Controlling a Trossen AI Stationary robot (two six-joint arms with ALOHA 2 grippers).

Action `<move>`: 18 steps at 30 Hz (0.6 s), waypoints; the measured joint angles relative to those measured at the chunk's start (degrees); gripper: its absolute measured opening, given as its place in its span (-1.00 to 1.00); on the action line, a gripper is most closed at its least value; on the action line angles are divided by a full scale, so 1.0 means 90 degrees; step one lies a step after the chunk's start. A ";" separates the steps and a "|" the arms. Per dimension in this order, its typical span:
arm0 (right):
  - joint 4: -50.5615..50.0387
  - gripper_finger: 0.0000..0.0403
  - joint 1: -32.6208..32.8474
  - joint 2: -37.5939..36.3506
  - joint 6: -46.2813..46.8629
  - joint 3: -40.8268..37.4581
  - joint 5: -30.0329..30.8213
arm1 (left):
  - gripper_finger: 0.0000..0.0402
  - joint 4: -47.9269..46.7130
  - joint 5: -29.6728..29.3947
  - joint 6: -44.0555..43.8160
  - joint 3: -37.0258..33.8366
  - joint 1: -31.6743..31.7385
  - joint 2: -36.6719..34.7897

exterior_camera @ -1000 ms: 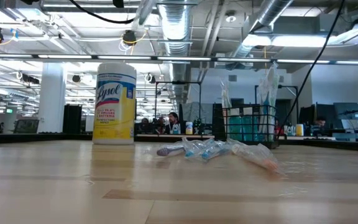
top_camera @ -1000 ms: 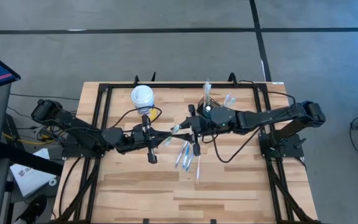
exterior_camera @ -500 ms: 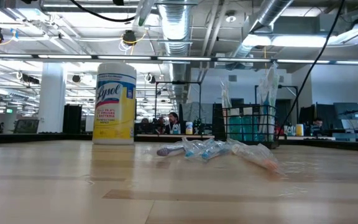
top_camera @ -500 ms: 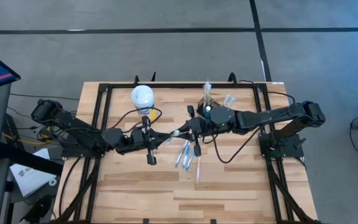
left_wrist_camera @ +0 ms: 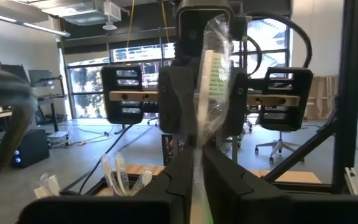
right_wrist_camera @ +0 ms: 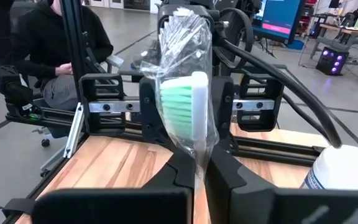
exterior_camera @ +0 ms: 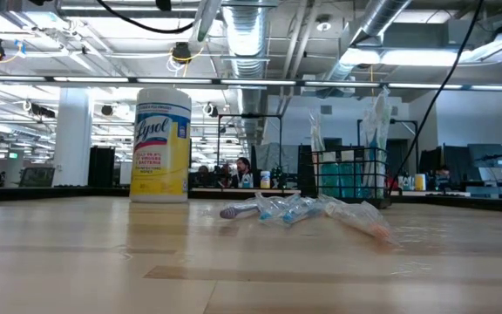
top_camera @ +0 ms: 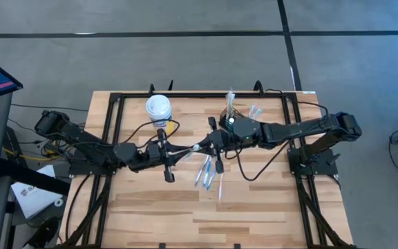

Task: Pick & Place toothbrushing station
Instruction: Put the green toothbrush into the black wire organizer

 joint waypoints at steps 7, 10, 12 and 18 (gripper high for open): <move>-0.0190 -0.98 -0.0079 -0.0058 0.0120 0.0002 -0.0009 | -0.59 -0.0238 -0.0534 -0.0002 0.0000 0.0002 0.0000; -0.0288 -0.98 -0.0104 -0.0082 0.0172 0.0005 0.0001 | -0.49 -0.0270 -0.0581 0.0045 0.0000 0.0005 0.0000; -0.0368 -0.98 -0.0104 -0.0078 0.0172 0.0006 0.0078 | -0.44 -0.0305 -0.0600 0.0219 0.0000 0.0002 0.0000; -0.0535 -0.99 -0.0221 -0.0078 0.0240 0.0007 0.0166 | -0.39 -0.0479 -0.0850 0.0277 0.0000 0.0000 0.0000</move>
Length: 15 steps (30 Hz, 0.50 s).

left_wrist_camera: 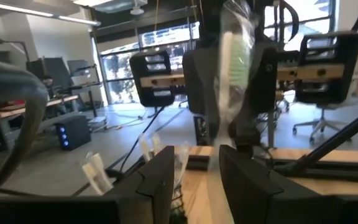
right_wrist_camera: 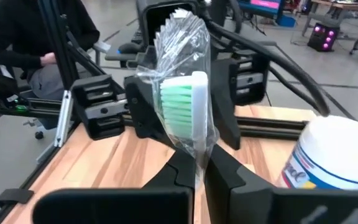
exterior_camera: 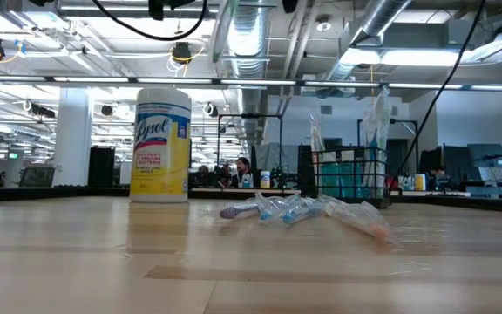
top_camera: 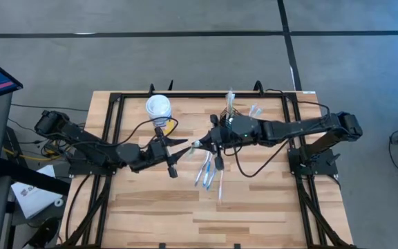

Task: Pick & Place toothbrushing station
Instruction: Put the green toothbrush into the black wire organizer

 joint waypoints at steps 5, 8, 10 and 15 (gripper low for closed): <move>-0.0234 -0.99 -0.0177 -0.0036 0.0135 -0.0002 0.0006 | -0.41 -0.0194 -0.0035 0.0000 -0.0009 -0.0002 0.0000; -0.0409 -0.99 -0.0237 -0.0046 0.0129 -0.0002 0.0034 | -0.41 -0.0241 -0.0128 0.0001 -0.0105 -0.0003 -0.0032; -0.0488 -0.99 -0.0289 -0.0046 0.0148 -0.0002 0.0081 | -0.41 -0.0186 -0.0225 -0.0020 -0.0195 -0.0032 -0.0135; -0.0706 -0.99 -0.0397 -0.0046 0.0200 -0.0002 0.0212 | -0.41 -0.0209 -0.0363 -0.0046 -0.0518 -0.0147 -0.0473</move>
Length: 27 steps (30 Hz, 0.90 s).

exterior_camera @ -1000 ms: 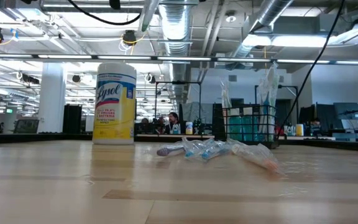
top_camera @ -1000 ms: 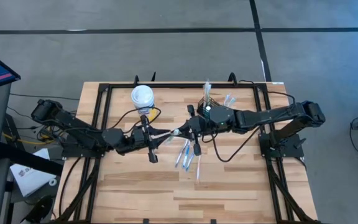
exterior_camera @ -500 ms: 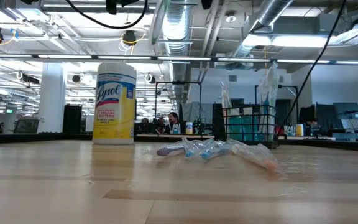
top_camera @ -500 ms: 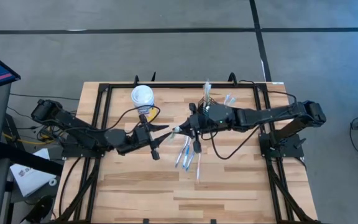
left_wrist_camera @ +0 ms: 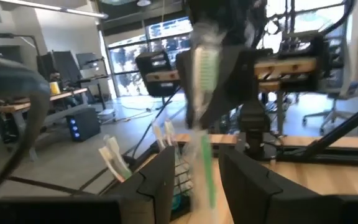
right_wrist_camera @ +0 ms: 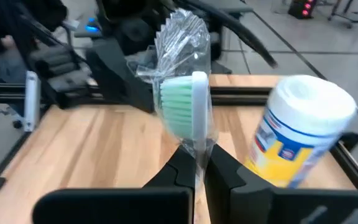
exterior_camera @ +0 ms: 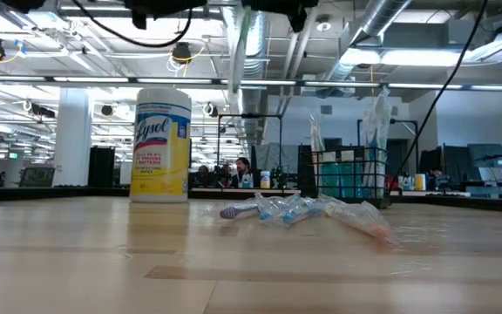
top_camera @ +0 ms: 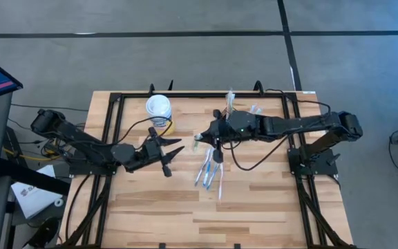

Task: Pick & Place toothbrushing station
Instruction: Put the green toothbrush into the black wire organizer

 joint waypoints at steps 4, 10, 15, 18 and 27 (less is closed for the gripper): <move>-0.0270 -0.99 -0.0118 0.0000 0.0065 0.0000 0.0290 | -0.41 -0.0004 0.0132 -0.0480 -0.0326 -0.0073 -0.0361; -0.0461 -0.99 -0.0398 0.0000 0.0217 0.0000 0.0456 | -0.41 -0.0028 0.0279 -0.0590 -0.0558 -0.0057 -0.0455; -0.0663 -1.00 -0.0695 0.0000 0.0327 0.0000 0.0531 | -0.41 -0.0003 0.0307 -0.0590 -0.0556 -0.0052 -0.0455; -0.0740 -1.00 -0.0847 0.0001 0.0355 0.0000 0.0606 | -0.41 0.0002 0.0407 -0.0588 -0.0556 -0.0052 -0.0455; -0.1011 -1.00 -0.1114 -0.0030 0.0354 -0.0091 0.0623 | -0.41 0.0002 0.0435 -0.0588 -0.0556 -0.0096 -0.0455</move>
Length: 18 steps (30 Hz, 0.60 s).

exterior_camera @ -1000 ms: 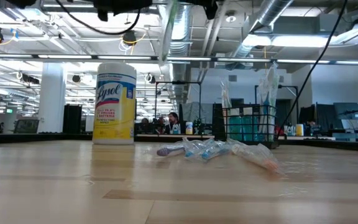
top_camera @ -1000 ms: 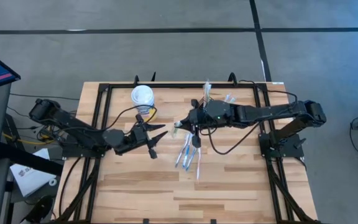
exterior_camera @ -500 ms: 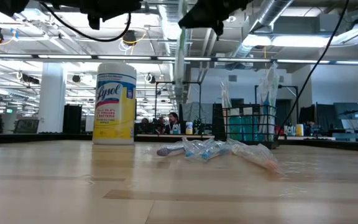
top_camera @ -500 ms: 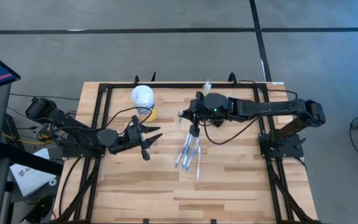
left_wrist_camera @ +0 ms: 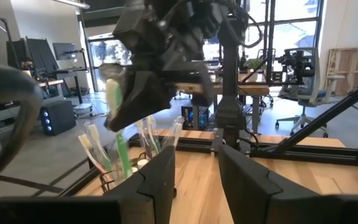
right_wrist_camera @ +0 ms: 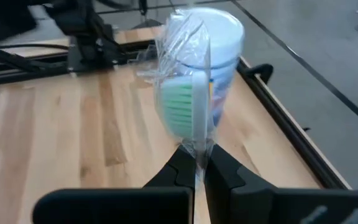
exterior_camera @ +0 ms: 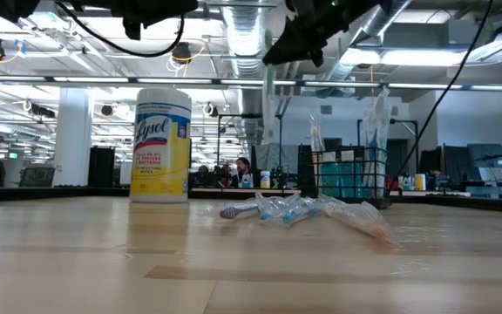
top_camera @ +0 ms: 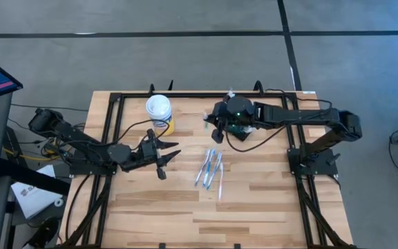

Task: Pick & Place toothbrushing station
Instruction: Put the green toothbrush into the black wire organizer

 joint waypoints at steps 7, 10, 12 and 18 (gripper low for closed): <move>0.0740 -1.00 -0.0289 -0.0622 0.0196 -0.0952 -0.0019 | -0.41 0.0002 -0.0002 -0.0051 -0.0001 0.0000 0.0002; 0.0989 -0.99 -0.0450 -0.0991 0.0314 -0.1397 -0.0007 | -0.41 0.0005 -0.0002 -0.0053 -0.0003 0.0035 0.0002; 0.0997 -0.99 -0.0558 -0.1203 0.0381 -0.1608 0.0007 | -0.41 0.0015 0.0002 -0.0053 -0.0005 0.0039 0.0002; 0.1071 -0.99 -0.0795 -0.1476 0.0398 -0.1891 0.0138 | -0.41 0.0022 0.0005 -0.0056 -0.0005 0.0044 0.0002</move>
